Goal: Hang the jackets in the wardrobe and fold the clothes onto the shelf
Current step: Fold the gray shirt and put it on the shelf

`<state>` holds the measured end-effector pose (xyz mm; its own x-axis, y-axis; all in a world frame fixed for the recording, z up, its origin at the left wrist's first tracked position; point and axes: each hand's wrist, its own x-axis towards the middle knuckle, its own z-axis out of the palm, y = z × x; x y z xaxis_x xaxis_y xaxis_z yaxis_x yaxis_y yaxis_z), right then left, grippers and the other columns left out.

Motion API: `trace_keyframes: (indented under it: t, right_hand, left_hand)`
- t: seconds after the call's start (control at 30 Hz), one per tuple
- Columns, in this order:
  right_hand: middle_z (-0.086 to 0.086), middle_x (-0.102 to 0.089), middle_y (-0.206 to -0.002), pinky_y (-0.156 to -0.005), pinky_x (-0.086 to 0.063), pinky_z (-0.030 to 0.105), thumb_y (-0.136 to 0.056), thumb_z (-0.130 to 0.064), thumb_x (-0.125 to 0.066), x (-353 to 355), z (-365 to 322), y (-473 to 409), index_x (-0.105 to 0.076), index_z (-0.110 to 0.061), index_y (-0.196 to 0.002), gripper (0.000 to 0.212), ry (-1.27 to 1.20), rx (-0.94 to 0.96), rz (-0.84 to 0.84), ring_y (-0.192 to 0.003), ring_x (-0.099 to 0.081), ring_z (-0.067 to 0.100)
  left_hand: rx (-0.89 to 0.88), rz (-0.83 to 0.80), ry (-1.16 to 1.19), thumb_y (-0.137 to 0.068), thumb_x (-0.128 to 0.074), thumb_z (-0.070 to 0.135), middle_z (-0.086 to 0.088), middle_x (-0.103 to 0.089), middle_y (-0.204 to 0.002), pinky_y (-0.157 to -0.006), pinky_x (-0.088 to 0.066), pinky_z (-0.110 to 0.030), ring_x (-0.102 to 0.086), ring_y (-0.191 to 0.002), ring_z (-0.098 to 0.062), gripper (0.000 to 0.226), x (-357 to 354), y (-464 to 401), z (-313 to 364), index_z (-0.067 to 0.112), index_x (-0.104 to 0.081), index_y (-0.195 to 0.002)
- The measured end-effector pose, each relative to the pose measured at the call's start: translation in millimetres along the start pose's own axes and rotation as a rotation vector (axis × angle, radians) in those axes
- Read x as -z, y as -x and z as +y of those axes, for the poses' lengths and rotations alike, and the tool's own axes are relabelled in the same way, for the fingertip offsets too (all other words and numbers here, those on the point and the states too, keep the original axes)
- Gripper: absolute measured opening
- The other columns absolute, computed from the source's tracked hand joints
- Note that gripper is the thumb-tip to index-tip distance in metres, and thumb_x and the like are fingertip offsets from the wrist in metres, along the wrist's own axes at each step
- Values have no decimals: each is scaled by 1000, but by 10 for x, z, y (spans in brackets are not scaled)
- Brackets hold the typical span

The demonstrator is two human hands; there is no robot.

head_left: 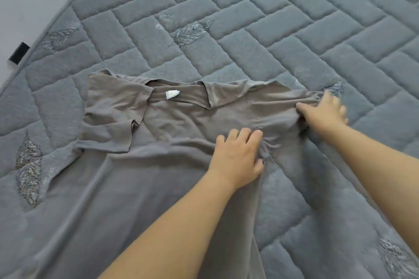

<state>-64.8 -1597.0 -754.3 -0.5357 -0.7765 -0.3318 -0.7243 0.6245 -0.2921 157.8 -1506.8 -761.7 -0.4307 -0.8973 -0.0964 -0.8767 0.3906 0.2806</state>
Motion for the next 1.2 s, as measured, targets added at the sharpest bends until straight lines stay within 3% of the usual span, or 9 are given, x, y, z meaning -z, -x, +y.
trace_keyframes:
  t: [0.17,0.3,0.47,0.63,0.8,0.93,1.03,1.1,1.2]
  right_hand:
    - [6,-54,-121,-92,-50,32,-85,-17,-70,245,-59,-249,-55,-18,-125,43,-726,-272,-333,-104,-56,19]
    - [-2,-38,-67,-59,-34,15,-93,-2,-49,414,-114,-236,-54,-22,-80,24,-810,-226,-444,-54,-31,8]
    - [-1,-53,-70,-60,-41,27,-85,-10,-55,744,-79,-244,-54,-21,-75,14,-765,6,-413,-62,-49,14]
    - [2,-60,-75,-61,-49,29,-89,-4,-59,590,141,-280,-56,-14,-88,11,-856,-50,-502,-66,-57,17]
    - [12,-62,-105,-56,-55,34,-82,-7,-77,374,416,-347,-57,-8,-118,41,-777,-135,-361,-87,-62,25]
    - [9,-60,-82,-36,-47,20,-84,-8,-75,410,366,-327,-56,-13,-87,19,-778,-191,-305,-59,-54,15]
    - [7,-60,-83,-42,-46,24,-87,-4,-69,540,95,-265,-57,-16,-96,19,-814,-141,-271,-62,-54,15]
    - [2,-56,-72,-44,-41,21,-87,-9,-69,627,-193,-129,-59,-18,-87,14,-771,-101,-307,-55,-50,12]
    - [2,-49,-63,-44,-43,17,-91,-14,-64,671,-597,182,-57,-19,-85,10,-811,-12,-484,-49,-47,12]
  left_hand:
    - [240,15,-147,-79,-53,54,-5,-47,-113,-79,-37,-46,-44,-101,-31,49,-155,-276,441,17,-49,-110]
    - [103,-12,-151,-88,-45,12,-8,-55,-106,-69,-37,-40,-54,-96,-33,17,-56,-440,639,15,-45,-105]
    - [370,-23,448,-86,-43,10,-15,-56,-87,-66,-35,-38,-50,-79,-38,2,223,-489,375,11,-43,-87]
    - [23,-2,-154,-75,-59,28,-8,-47,-116,-73,-43,-43,-46,-103,-32,43,-53,-335,738,21,-49,-117]
    - [87,113,-214,-90,-48,20,-5,-56,-109,-68,-42,-39,-57,-94,-30,23,-340,-644,1141,19,-53,-113]
    - [360,-5,198,-90,-59,24,-14,-34,-125,-78,-46,-45,-55,-91,-36,50,-192,-764,1093,17,-35,-134]
    - [324,-151,366,-95,-53,20,-12,-41,-115,-83,-45,-43,-55,-94,-41,13,-27,-758,918,12,-49,-103]
    - [237,-141,507,-93,-53,19,-5,-50,-90,-71,-43,-37,-52,-84,-32,17,116,-625,767,15,-45,-78]
    - [522,-49,1133,-92,-56,18,0,-52,-68,-60,-54,-38,-54,-64,-21,19,302,-395,475,14,-55,-74]
